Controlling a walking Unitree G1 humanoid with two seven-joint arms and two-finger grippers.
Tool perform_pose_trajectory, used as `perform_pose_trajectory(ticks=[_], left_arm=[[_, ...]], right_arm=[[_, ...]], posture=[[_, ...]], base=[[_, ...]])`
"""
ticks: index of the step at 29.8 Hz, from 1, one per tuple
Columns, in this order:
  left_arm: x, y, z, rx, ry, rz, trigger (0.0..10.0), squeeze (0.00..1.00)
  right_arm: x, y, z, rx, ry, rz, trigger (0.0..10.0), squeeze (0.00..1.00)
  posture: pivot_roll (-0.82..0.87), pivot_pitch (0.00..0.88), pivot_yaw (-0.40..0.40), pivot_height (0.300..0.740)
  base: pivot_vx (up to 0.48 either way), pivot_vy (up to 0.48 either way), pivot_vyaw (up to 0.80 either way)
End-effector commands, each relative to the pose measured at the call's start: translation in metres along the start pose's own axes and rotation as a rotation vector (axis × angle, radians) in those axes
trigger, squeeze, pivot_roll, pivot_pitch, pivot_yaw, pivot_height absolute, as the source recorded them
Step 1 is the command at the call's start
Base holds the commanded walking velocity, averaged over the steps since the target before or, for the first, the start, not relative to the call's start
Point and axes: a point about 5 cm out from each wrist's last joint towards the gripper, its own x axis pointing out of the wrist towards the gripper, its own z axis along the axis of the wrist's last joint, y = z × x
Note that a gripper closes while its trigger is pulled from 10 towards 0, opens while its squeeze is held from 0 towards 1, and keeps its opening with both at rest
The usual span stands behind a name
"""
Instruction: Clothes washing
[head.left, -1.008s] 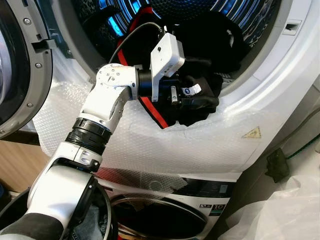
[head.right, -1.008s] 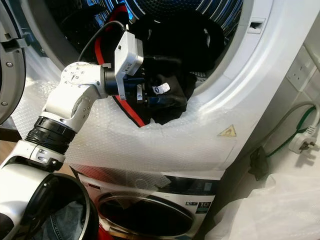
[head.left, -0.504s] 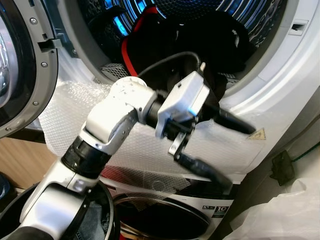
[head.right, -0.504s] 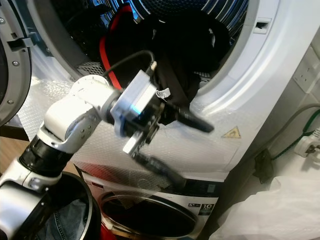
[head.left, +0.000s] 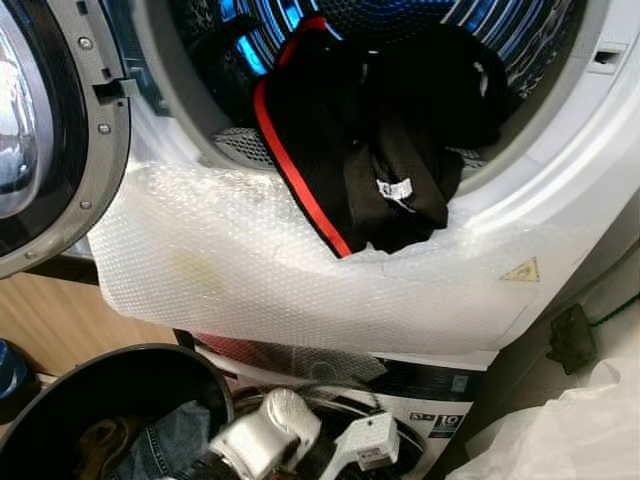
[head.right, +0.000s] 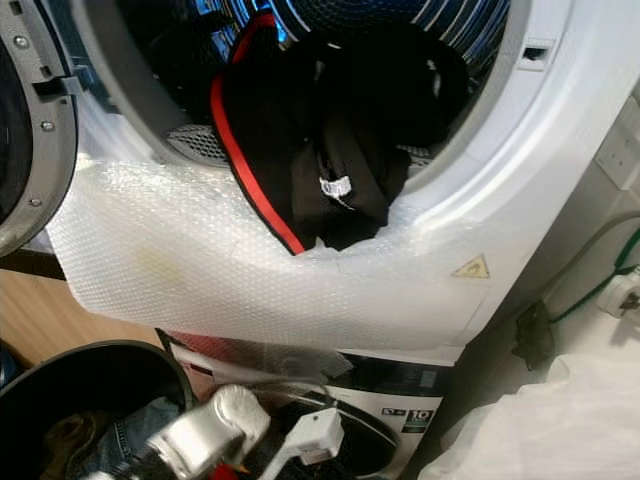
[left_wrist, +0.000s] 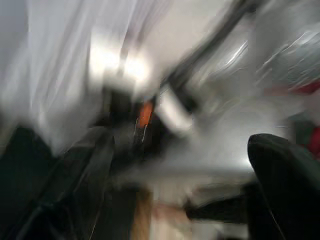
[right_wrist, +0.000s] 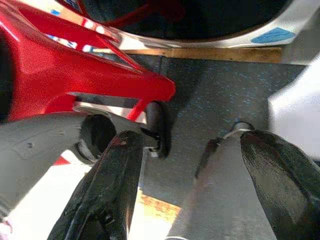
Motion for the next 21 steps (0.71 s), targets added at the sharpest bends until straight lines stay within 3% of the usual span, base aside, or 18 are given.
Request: perform_pose_trajectory(ticks=[1, 3, 6, 9, 12, 14, 16, 17, 21], left_arm=[[-0.001, 0.007, -0.022, -0.067, 0.028, 0.160, 10.0, 0.00], [-0.002, 0.015, -0.038, -0.121, 0.035, 0.371, 10.0, 0.00], [-0.006, 0.019, -0.043, -0.156, 0.014, 0.462, 10.0, 0.00], [-0.021, 0.027, -0.061, -0.240, 0.000, 0.675, 10.0, 0.00], [-0.034, 0.030, -0.077, -0.300, 0.004, 0.799, 10.0, 0.00], [-0.039, 0.031, -0.081, -0.326, -0.008, 0.836, 10.0, 0.00], [-0.046, 0.032, -0.089, -0.382, -0.029, 0.906, 10.0, 0.00], [-0.051, 0.030, -0.098, -0.428, -0.041, 0.948, 10.0, 0.00], [-0.052, 0.027, -0.106, -0.461, -0.053, 0.976, 10.0, 0.00]], right_arm=[[0.015, 0.087, 0.056, -0.128, -0.129, 0.571, 10.0, 0.00], [0.015, 0.081, 0.056, -0.128, -0.133, 0.548, 10.0, 0.00], [0.014, 0.077, 0.056, -0.130, -0.138, 0.524, 10.0, 0.00], [0.014, 0.061, 0.060, -0.140, -0.166, 0.400, 10.0, 0.00], [0.014, 0.048, 0.065, -0.158, -0.191, 0.243, 10.0, 0.00], [0.014, 0.042, 0.067, -0.169, -0.202, 0.180, 10.0, 0.00], [0.011, 0.024, 0.073, -0.161, -0.231, -0.004, 10.0, 0.00], [0.005, 0.004, 0.082, -0.085, -0.280, -0.187, 10.0, 0.00], [0.001, -0.008, 0.083, -0.051, -0.289, -0.280, 10.0, 0.00]], posture=[[-0.06, 0.000, 0.087, 0.740], [-0.08, 0.000, 0.078, 0.740], [-0.08, 0.000, 0.068, 0.740], [-0.09, 0.000, 0.052, 0.740], [-0.09, 0.000, 0.043, 0.740], [-0.09, 0.000, 0.039, 0.740], [-0.09, 0.000, 0.031, 0.740], [-0.08, 0.000, 0.014, 0.740], [-0.08, 0.000, -0.001, 0.740]], base=[[0.000, 0.000, 0.00], [0.000, 0.000, 0.00], [0.000, 0.000, 0.00], [0.000, 0.000, 0.00], [0.000, 0.000, 0.00], [0.000, 0.000, 0.00], [0.000, 0.000, 0.00], [0.000, 0.000, 0.00], [0.000, 0.000, 0.00]])
